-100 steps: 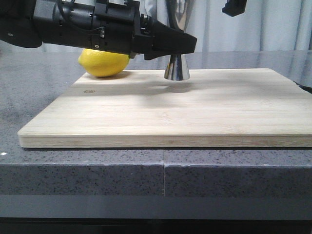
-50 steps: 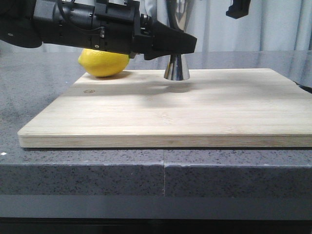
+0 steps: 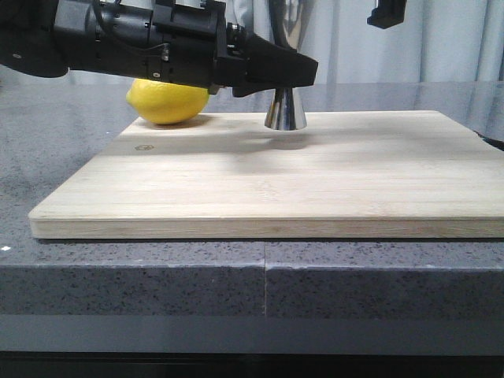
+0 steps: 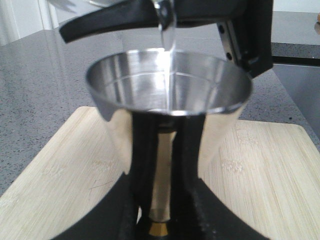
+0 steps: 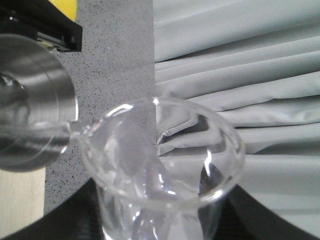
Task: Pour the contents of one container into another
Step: 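Tilt the beaker with the right gripper, pouring liquid into the jigger cup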
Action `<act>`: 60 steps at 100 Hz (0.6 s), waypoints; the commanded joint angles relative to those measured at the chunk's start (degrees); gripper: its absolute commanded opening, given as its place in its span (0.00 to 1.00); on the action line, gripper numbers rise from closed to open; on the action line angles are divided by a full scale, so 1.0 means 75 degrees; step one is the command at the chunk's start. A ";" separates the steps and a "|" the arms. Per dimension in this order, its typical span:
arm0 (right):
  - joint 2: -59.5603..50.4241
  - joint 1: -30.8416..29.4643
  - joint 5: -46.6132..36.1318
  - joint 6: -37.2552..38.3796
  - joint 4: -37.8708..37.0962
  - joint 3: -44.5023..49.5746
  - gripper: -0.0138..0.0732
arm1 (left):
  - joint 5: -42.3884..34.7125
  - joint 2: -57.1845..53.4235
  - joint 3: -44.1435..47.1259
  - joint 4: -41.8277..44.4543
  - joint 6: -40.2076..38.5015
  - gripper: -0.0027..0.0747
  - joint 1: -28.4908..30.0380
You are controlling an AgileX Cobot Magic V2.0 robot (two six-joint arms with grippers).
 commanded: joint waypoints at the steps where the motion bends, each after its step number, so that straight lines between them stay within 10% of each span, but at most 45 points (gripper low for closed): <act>1: -0.0283 -0.0020 -0.0066 -0.0051 0.0037 -0.0279 0.47 | 0.0531 -0.0392 -0.0240 -0.0511 -0.0058 0.09 -0.0064; 60: -0.0283 -0.0020 -0.0066 -0.0051 -0.0248 -0.0279 0.47 | 0.0531 -0.0392 -0.0240 -0.0511 -0.0058 0.09 -0.0064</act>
